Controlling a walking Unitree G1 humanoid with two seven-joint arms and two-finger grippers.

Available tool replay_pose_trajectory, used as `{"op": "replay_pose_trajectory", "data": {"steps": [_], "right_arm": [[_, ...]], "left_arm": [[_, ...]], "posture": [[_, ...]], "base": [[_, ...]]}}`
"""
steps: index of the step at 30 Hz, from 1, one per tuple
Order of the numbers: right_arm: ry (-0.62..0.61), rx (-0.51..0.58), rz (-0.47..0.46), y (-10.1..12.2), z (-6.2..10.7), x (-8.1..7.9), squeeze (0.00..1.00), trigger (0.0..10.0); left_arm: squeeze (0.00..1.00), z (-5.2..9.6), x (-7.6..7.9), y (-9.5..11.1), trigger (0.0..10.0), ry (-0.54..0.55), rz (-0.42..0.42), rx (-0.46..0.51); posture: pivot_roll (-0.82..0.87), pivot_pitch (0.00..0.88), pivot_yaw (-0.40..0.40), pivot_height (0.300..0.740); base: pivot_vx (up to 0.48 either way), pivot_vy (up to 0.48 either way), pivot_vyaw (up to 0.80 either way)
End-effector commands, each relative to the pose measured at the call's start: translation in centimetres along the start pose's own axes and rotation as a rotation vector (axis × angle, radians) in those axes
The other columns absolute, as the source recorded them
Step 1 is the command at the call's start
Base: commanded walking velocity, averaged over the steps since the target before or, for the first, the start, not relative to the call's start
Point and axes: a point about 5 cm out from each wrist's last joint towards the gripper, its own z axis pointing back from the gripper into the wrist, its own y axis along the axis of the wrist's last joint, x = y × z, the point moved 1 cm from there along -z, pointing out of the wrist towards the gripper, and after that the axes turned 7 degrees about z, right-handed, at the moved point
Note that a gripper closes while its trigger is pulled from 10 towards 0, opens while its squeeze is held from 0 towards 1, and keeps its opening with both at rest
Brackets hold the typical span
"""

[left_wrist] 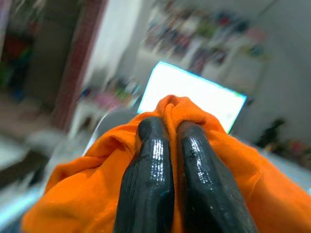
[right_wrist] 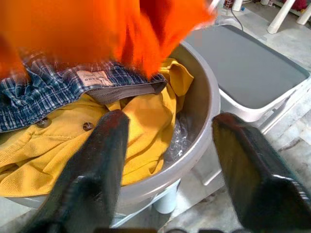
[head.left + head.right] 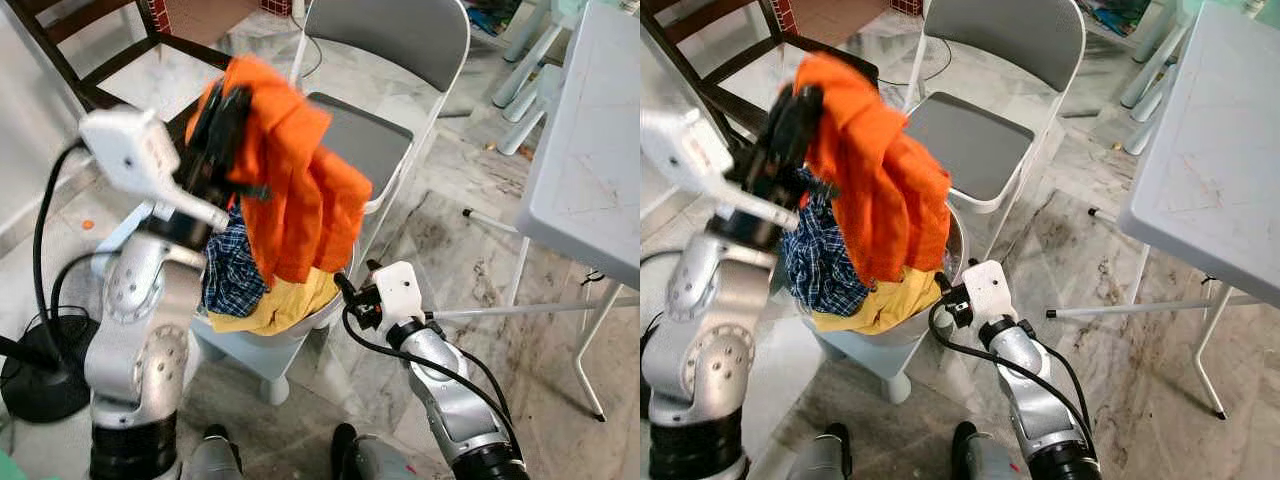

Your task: Hang hanger

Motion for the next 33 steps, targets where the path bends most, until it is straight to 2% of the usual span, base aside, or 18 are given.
{"op": "replay_pose_trajectory", "data": {"steps": [1,4,6,9,10,11,12,13,14,15,23,25,26,27,29,33], "right_arm": [[-0.012,-0.028,-0.009,-0.9,0.4,0.2,1.0,10.0],[-0.011,-0.03,-0.008,-1.0,0.5,0.3,1.0,10.0],[-0.01,-0.032,-0.006,-1.1,0.6,0.3,1.0,10.0],[-0.009,-0.033,-0.003,-1.0,0.6,0.3,1.0,10.0],[-0.008,-0.032,-0.002,-1.0,0.6,0.4,1.0,10.0],[-0.008,-0.032,-0.002,-1.0,0.6,0.4,1.0,10.0],[-0.008,-0.033,0.0,-1.0,0.6,0.5,1.0,10.0],[-0.008,-0.033,0.001,-1.0,0.6,0.6,1.0,10.0],[-0.008,-0.034,0.001,-1.0,0.6,0.6,1.0,10.0],[-0.007,-0.034,0.001,-1.0,0.7,0.7,1.0,10.0],[0.004,-0.041,0.002,-1.2,0.8,0.7,1.0,10.0],[0.005,-0.044,0.001,-1.2,0.8,0.7,1.0,10.0],[0.005,-0.044,0.001,-1.2,0.8,0.7,1.0,10.0],[0.005,-0.045,-0.001,-1.3,0.8,0.6,1.0,10.0],[0.005,-0.046,-0.001,-1.3,0.8,0.6,1.0,10.0],[0.007,-0.053,0.0,-1.4,0.8,0.6,1.0,10.0]], "left_arm": [[0.0,1.2,-1.3,-1.5,0.0,0.053,0.012,-0.052],[0.0,3.6,-3.4,-4.1,0.0,0.14,-0.015,-0.155],[0.0,6.4,-5.2,-7.0,0.0,0.205,-0.042,-0.278],[0.0,8.7,-6.4,-9.0,0.0,0.266,-0.047,-0.367],[0.0,9.5,-6.7,-9.6,0.7,0.284,-0.047,-0.396],[0.0,10.2,-6.9,-10.2,2.5,0.301,-0.051,-0.426],[0.0,11.3,-7.3,-11.1,8.5,0.335,-0.064,-0.468],[0.55,11.7,-7.4,-11.5,10.0,0.343,-0.065,-0.486],[0.55,12.0,-7.4,-11.7,10.0,0.347,-0.064,-0.497],[1.0,12.4,-7.5,-12.1,10.0,0.355,-0.065,-0.505],[1.0,11.8,-7.5,-12.3,10.0,0.347,-0.101,-0.467],[1.0,11.4,-7.4,-11.7,10.0,0.329,-0.163,-0.431],[1.0,11.4,-7.4,-11.7,10.0,0.329,-0.163,-0.431],[1.0,11.0,-7.0,-11.0,10.0,0.302,-0.244,-0.406],[1.0,10.6,-6.6,-10.4,10.0,0.28,-0.307,-0.378],[1.0,8.4,-4.3,-8.3,10.0,0.169,-0.411,-0.258]], "posture": [[0.25,0.288,-0.121,0.74],[0.24,0.289,-0.123,0.74],[0.24,0.288,-0.126,0.74],[0.24,0.285,-0.129,0.74],[0.23,0.286,-0.131,0.74],[0.23,0.286,-0.131,0.74],[0.23,0.286,-0.131,0.74],[0.23,0.288,-0.139,0.74],[0.23,0.288,-0.139,0.74],[0.23,0.287,-0.142,0.74],[0.23,0.287,-0.145,0.74],[0.23,0.285,-0.143,0.74],[0.23,0.285,-0.143,0.74],[0.23,0.285,-0.141,0.74],[0.23,0.285,-0.141,0.74],[0.23,0.285,-0.141,0.74]], "base": [[0.0,0.0,0.0],[0.0,0.0,0.0],[0.0,0.0,0.0],[0.0,0.0,0.0],[0.0,0.0,0.0],[0.0,0.0,0.0],[0.0,0.0,0.0],[0.0,0.0,0.0],[0.0,0.0,0.0],[0.0,0.0,0.0],[0.0,0.0,0.0],[0.0,0.0,0.0],[0.0,0.0,0.0],[0.0,0.0,0.0],[0.0,0.0,0.0],[0.0,0.0,0.0]]}}
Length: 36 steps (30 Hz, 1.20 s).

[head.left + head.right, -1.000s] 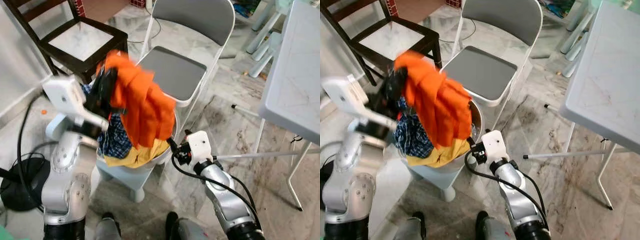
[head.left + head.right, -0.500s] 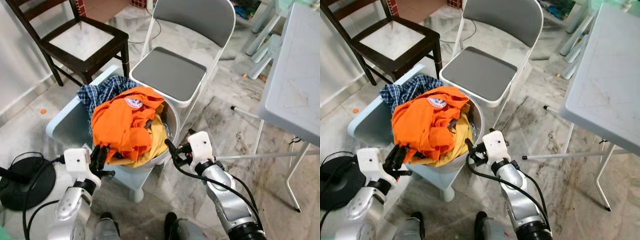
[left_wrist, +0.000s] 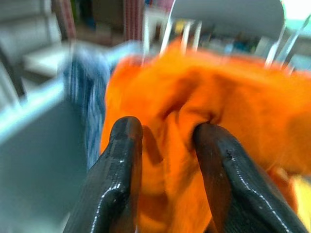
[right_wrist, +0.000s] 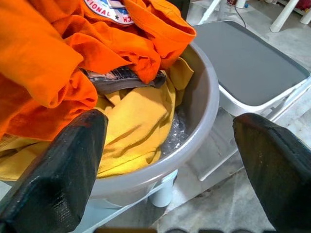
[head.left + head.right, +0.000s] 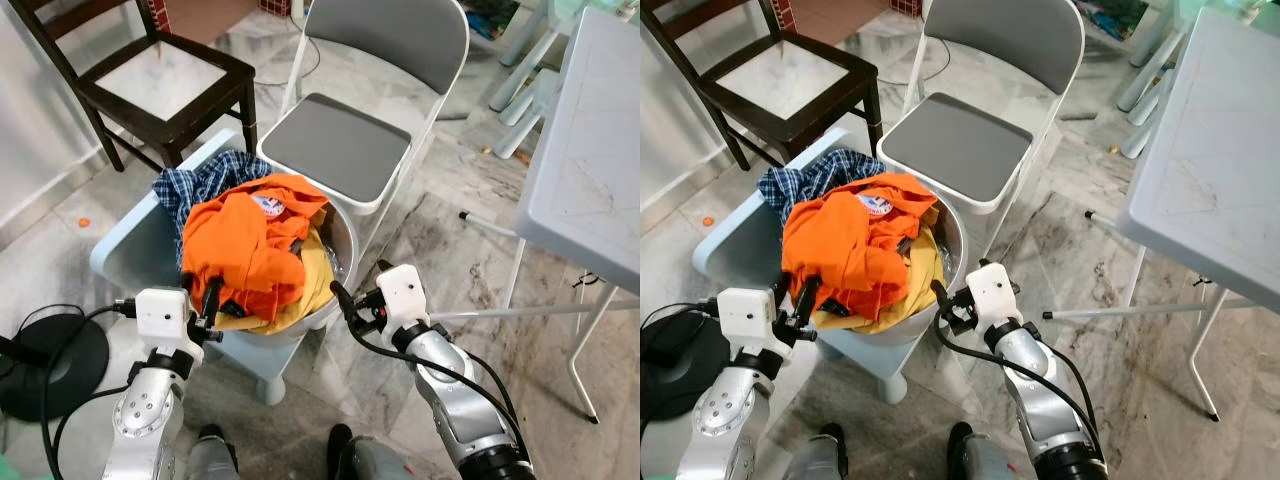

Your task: Hang hanger

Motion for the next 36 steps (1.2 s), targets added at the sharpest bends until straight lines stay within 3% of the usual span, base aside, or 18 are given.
{"op": "replay_pose_trajectory", "data": {"steps": [1,6,10,13,14,15,16,17,19,21,23,24,30,32,33,34,36], "right_arm": [[-0.008,-0.037,-0.014,-1.0,0.5,0.1,1.0,10.0],[-0.001,-0.042,-0.011,-1.1,0.5,0.0,1.0,10.0],[-0.001,-0.045,-0.007,-1.1,0.5,0.1,1.0,10.0],[0.0,-0.047,0.0,-1.1,0.5,0.0,1.0,10.0],[0.0,-0.047,0.001,-1.1,0.5,0.0,0.88,10.0],[0.0,-0.047,0.002,-1.1,0.5,0.0,0.78,10.0],[0.0,-0.047,0.002,-1.1,0.5,0.0,0.78,10.0],[-0.001,-0.048,0.003,-1.1,0.5,0.1,0.64,10.0],[-0.003,-0.048,0.005,-1.0,0.6,0.1,0.63,10.0],[-0.007,-0.051,0.008,-1.1,0.7,0.2,0.61,10.0],[-0.008,-0.053,0.009,-1.1,0.7,0.2,0.59,10.0],[-0.008,-0.054,0.01,-1.1,0.8,0.1,0.56,10.0],[-0.009,-0.055,0.013,-1.1,0.8,0.1,0.5,10.0],[-0.011,-0.056,0.016,-1.1,0.9,0.1,0.45,10.0],[-0.011,-0.056,0.016,-1.1,0.9,0.1,0.45,10.0],[-0.012,-0.057,0.016,-1.2,0.9,0.1,0.39,10.0],[-0.013,-0.057,0.017,-1.1,0.9,0.2,0.37,10.0]], "left_arm": [[1.0,-0.1,1.1,1.3,10.0,-0.044,-0.037,0.06],[1.0,-0.6,2.4,2.9,10.0,-0.09,-0.04,0.126],[1.0,-1.7,2.4,3.9,10.0,-0.059,-0.029,0.149],[1.0,-3.1,0.8,1.6,10.0,0.024,0.009,0.008],[0.99,-3.3,0.5,1.1,10.0,0.04,0.031,-0.02],[0.89,-3.5,0.2,0.3,10.0,0.055,0.06,-0.058],[0.89,-3.6,0.1,0.2,10.0,0.057,0.066,-0.065],[0.0,-3.9,-0.4,-1.0,10.0,0.079,0.051,-0.128],[0.0,-4.0,-0.8,-1.6,10.0,0.098,0.056,-0.164],[0.0,-4.5,-1.1,-3.6,10.0,0.097,0.083,-0.274],[0.0,-4.9,-0.8,-4.2,10.0,0.083,0.113,-0.3],[0.0,-5.3,-0.1,-4.5,0.0,0.043,0.123,-0.313],[0.0,-5.7,1.8,-4.7,0.0,-0.048,0.144,-0.319],[0.0,-5.2,4.2,-5.3,0.0,-0.185,0.142,-0.35],[0.0,-5.2,4.2,-5.3,0.0,-0.185,0.142,-0.35],[0.0,-4.6,5.5,-5.8,0.0,-0.263,0.119,-0.373],[0.0,-4.1,6.2,-6.1,0.0,-0.314,0.106,-0.391]], "posture": [[0.23,0.285,-0.141,0.74],[0.23,0.288,-0.142,0.74],[0.23,0.29,-0.143,0.74],[0.22,0.287,-0.145,0.74],[0.22,0.287,-0.145,0.74],[0.22,0.287,-0.145,0.74],[0.22,0.287,-0.145,0.74],[0.21,0.285,-0.146,0.74],[0.2,0.285,-0.145,0.74],[0.2,0.285,-0.147,0.74],[0.19,0.287,-0.147,0.74],[0.19,0.286,-0.146,0.74],[0.18,0.287,-0.146,0.74],[0.18,0.286,-0.144,0.74],[0.18,0.286,-0.144,0.74],[0.18,0.285,-0.144,0.74],[0.18,0.285,-0.143,0.74]], "base": [[0.0,0.0,0.0],[0.0,0.0,0.0],[0.0,0.0,0.0],[0.0,0.0,0.0],[0.0,0.0,0.0],[0.0,0.0,0.0],[0.0,0.0,0.0],[0.0,0.0,0.0],[0.0,0.0,0.0],[0.0,0.0,0.0],[0.0,0.0,0.0],[0.0,0.0,0.0],[0.0,0.0,0.0],[0.0,0.0,0.0],[0.0,0.0,0.0],[0.0,0.0,0.0],[0.0,0.0,0.0]]}}
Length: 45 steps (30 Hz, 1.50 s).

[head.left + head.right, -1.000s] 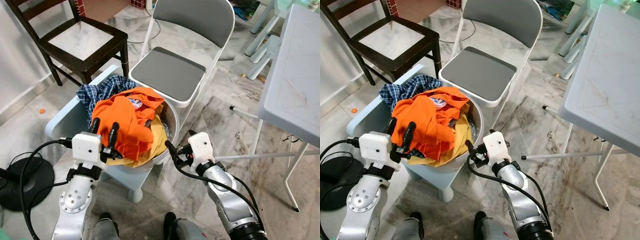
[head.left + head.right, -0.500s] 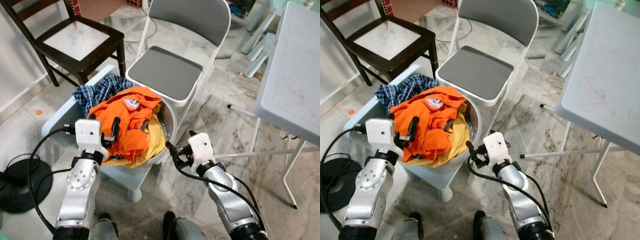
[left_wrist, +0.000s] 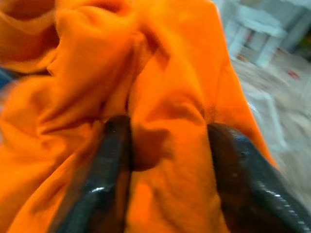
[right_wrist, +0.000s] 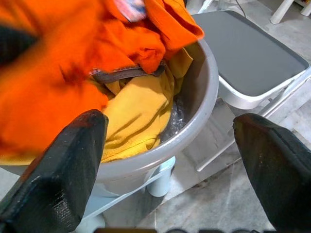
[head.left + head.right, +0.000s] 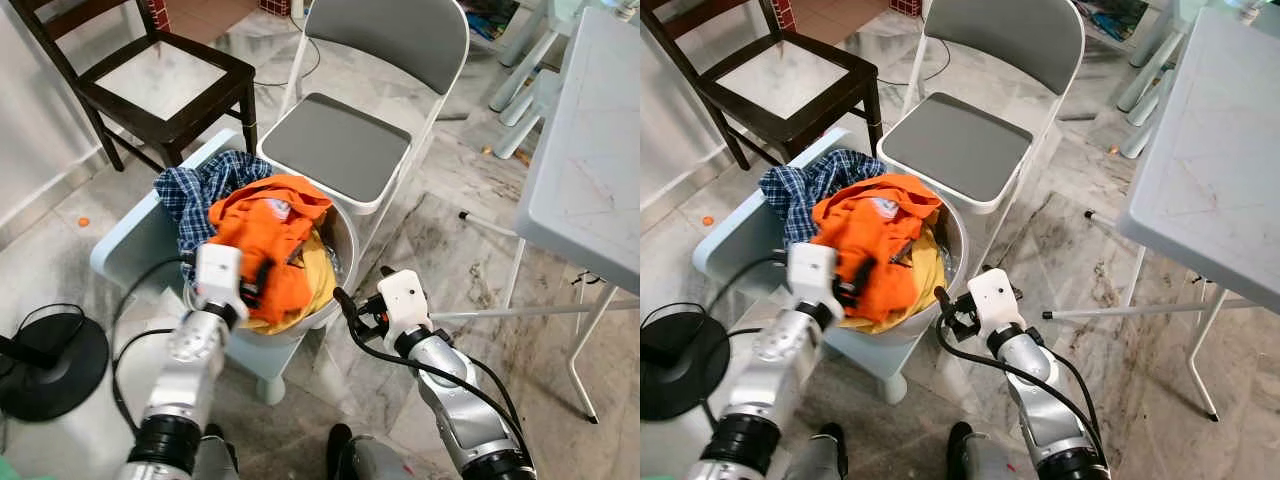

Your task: Hang hanger

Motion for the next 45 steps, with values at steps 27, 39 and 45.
{"op": "replay_pose_trajectory", "data": {"steps": [27,39,45], "right_arm": [[0.002,-0.025,0.008,-0.5,0.1,0.0,0.0,10.0],[0.002,-0.031,0.009,-0.7,0.0,0.0,0.0,10.0],[0.005,-0.03,0.01,-0.7,0.0,-0.1,0.0,10.0]], "left_arm": [[0.0,5.5,-2.4,-5.1,0.0,0.075,-0.175,-0.219],[1.0,6.4,-3.4,-2.3,10.0,0.219,-0.254,-0.012],[1.0,6.4,-2.8,-0.1,10.0,0.241,-0.332,0.142]], "posture": [[0.2,0.282,-0.143,0.74],[0.21,0.279,-0.142,0.74],[0.21,0.279,-0.145,0.74]], "base": [[0.0,0.0,0.0],[0.0,0.0,0.0],[0.0,0.0,0.0]]}}
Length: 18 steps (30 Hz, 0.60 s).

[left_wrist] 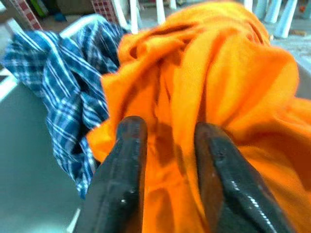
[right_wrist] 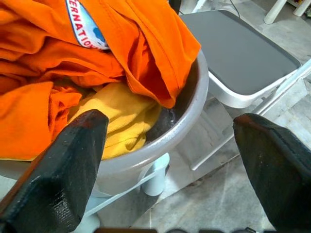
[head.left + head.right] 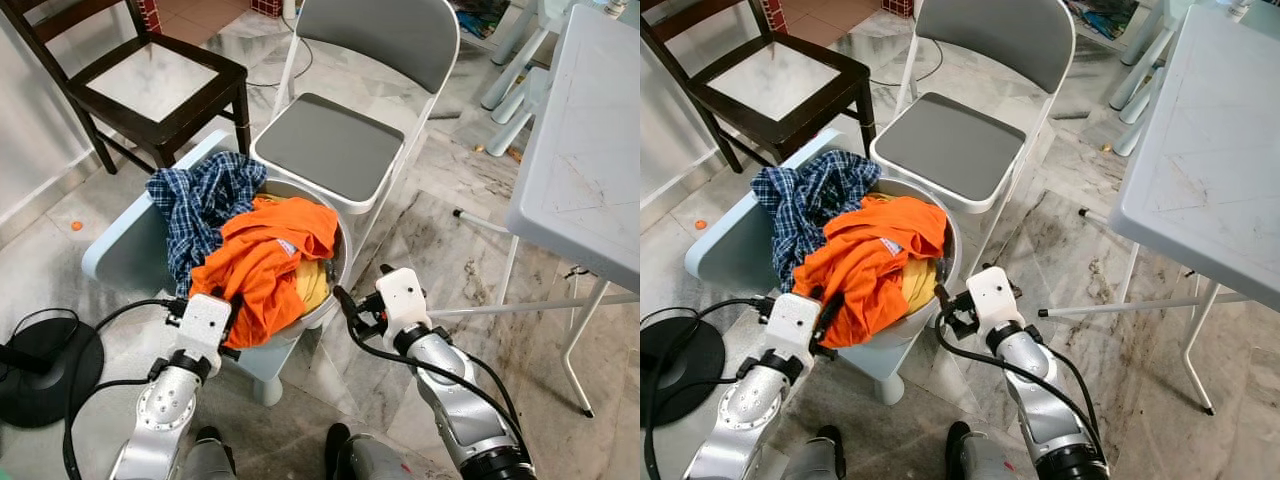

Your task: Hang hanger

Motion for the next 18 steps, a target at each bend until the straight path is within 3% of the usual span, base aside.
{"op": "replay_pose_trajectory", "data": {"steps": [1,4,9,10,12,15,16,17,18], "right_arm": [[0.008,-0.03,-0.002,-0.9,0.3,-0.1,0.0,10.0],[0.008,-0.032,-0.001,-0.9,0.4,0.0,0.0,10.0],[0.008,-0.034,0.0,-1.0,0.4,0.0,0.0,10.0],[0.009,-0.033,0.0,-1.0,0.4,-0.1,0.0,10.0],[0.011,-0.032,0.0,-0.9,0.4,-0.1,0.0,10.0],[0.012,-0.03,-0.001,-0.8,0.4,-0.2,0.0,10.0],[0.01,-0.03,0.001,-0.8,0.4,-0.2,0.0,10.0],[0.009,-0.03,0.001,-0.8,0.4,-0.2,0.0,10.0],[0.007,-0.03,0.001,-0.8,0.4,-0.2,0.0,10.0]], "left_arm": [[1.0,-0.4,-0.2,1.4,10.0,0.024,-0.015,0.075],[1.0,-1.3,-1.3,3.2,10.0,0.072,-0.036,0.145],[1.0,-2.3,-2.6,3.5,10.0,0.119,-0.003,0.123],[1.0,-3.0,-3.5,3.0,10.0,0.16,0.057,0.088],[1.0,-3.7,-4.2,2.4,10.0,0.175,0.089,0.044],[1.0,-4.7,-4.2,1.4,10.0,0.137,0.119,-0.042],[0.94,-5.4,-3.8,1.0,10.0,0.105,0.147,-0.072],[0.94,-5.6,-3.6,1.0,10.0,0.091,0.163,-0.076],[0.84,-5.9,-3.3,1.0,10.0,0.073,0.162,-0.083]], "posture": [[0.21,0.278,-0.145,0.74],[0.2,0.282,-0.146,0.74],[0.2,0.287,-0.149,0.74],[0.2,0.289,-0.149,0.74],[0.2,0.288,-0.15,0.74],[0.2,0.288,-0.149,0.74],[0.18,0.285,-0.144,0.74],[0.18,0.285,-0.144,0.74],[0.18,0.284,-0.143,0.74]], "base": [[0.0,0.0,0.0],[0.0,0.0,0.0],[0.0,0.0,0.0],[0.0,0.0,0.0],[0.0,0.0,0.0],[0.0,0.0,0.0],[0.0,0.0,0.0],[0.0,0.0,0.0],[0.0,0.0,0.0]]}}
